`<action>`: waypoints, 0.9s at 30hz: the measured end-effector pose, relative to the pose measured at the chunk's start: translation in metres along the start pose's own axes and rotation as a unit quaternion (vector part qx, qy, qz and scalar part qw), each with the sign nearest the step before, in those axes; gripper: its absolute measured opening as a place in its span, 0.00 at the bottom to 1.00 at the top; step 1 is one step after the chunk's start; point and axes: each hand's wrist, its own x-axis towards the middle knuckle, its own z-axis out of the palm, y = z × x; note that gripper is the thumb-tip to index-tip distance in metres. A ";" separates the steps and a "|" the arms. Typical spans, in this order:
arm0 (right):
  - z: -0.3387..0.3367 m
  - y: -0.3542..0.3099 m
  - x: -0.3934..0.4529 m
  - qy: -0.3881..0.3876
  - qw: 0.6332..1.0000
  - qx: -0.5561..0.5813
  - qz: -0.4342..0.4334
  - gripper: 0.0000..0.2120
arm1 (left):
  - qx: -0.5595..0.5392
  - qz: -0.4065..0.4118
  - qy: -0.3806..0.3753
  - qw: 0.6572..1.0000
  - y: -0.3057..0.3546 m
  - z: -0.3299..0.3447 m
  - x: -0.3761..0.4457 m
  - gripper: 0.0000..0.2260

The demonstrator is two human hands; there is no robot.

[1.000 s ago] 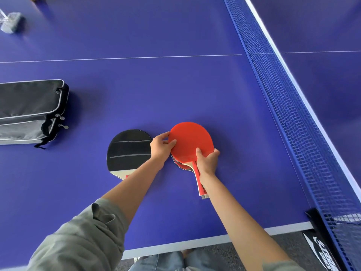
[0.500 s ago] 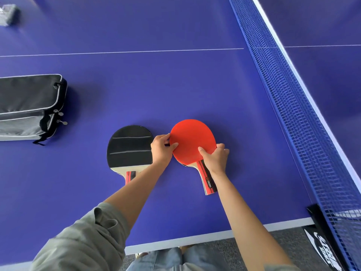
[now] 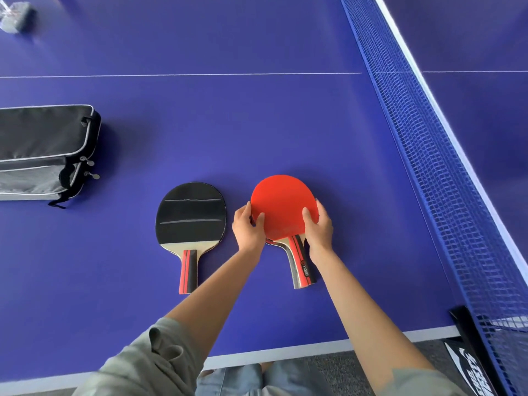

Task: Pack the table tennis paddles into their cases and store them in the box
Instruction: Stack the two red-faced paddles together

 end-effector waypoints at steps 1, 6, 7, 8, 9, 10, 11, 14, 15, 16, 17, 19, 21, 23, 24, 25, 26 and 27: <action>0.003 0.000 -0.001 0.010 1.000 -0.002 -0.001 0.23 | 0.009 0.005 0.005 1.000 0.001 0.001 0.002 0.16; 0.019 0.003 -0.008 0.041 0.999 0.023 0.007 0.25 | -0.001 -0.012 0.020 1.000 0.003 -0.004 0.010 0.17; 0.023 0.004 -0.010 0.045 0.999 0.026 0.010 0.26 | 0.011 -0.011 0.020 1.000 0.004 -0.006 0.013 0.17; 0.026 0.005 -0.011 0.048 0.998 0.028 0.011 0.26 | 0.024 -0.012 0.016 1.000 0.005 -0.007 0.016 0.18; 0.027 0.004 -0.012 0.050 0.998 0.027 0.010 0.26 | 0.038 -0.015 0.011 0.999 0.006 -0.008 0.020 0.19; 0.028 0.003 -0.012 0.051 0.998 0.024 0.006 0.26 | 0.052 -0.019 0.006 0.998 0.008 -0.009 0.022 0.19; 0.027 0.003 -0.011 0.047 0.999 0.017 -0.003 0.26 | 0.068 -0.021 0.002 0.997 0.008 -0.010 0.024 0.20; 0.019 0.004 -0.007 0.018 0.999 -0.019 -0.037 0.26 | 0.106 -0.003 -0.013 0.994 0.005 -0.012 0.020 0.22; 0.016 0.005 -0.006 0.007 0.999 -0.023 -0.041 0.26 | 0.100 0.004 -0.018 0.995 0.003 -0.013 0.018 0.22; 0.014 0.006 -0.006 -0.001 0.999 -0.022 -0.041 0.26 | 0.086 0.006 -0.024 0.996 0.000 -0.015 0.015 0.22; 0.012 0.008 -0.006 -0.008 0.999 -0.021 -0.039 0.26 | 0.072 0.004 -0.029 0.997 -0.003 -0.017 0.014 0.22; 0.012 0.009 -0.008 -0.016 0.999 -0.016 -0.033 0.27 | 0.047 -0.005 -0.033 0.998 -0.008 -0.020 0.012 0.22; 0.015 0.009 -0.009 -0.017 0.999 -0.005 -0.026 0.27 | 0.018 -0.014 -0.024 0.999 -0.009 -0.019 0.011 0.22; 0.017 0.005 -0.007 -0.019 1.000 0.005 -0.017 0.27 | -0.010 -0.024 -0.006 1.000 -0.007 -0.015 0.008 0.21; 0.017 0.003 -0.005 -0.020 1.000 0.009 -0.010 0.27 | -0.020 -0.029 -0.001 0.999 -0.006 -0.013 0.006 0.21; 0.015 0.002 -0.003 -0.024 1.000 0.009 -0.007 0.27 | -0.028 -0.032 0.001 0.999 -0.005 -0.010 0.005 0.21; 0.013 0.001 -0.002 -0.030 1.000 0.004 -0.007 0.28 | -0.032 -0.033 0.002 0.999 -0.005 -0.008 0.004 0.21; 0.010 0.002 0.000 -0.039 0.999 -0.005 -0.012 0.28 | -0.029 -0.032 0.000 0.999 -0.005 -0.007 0.003 0.21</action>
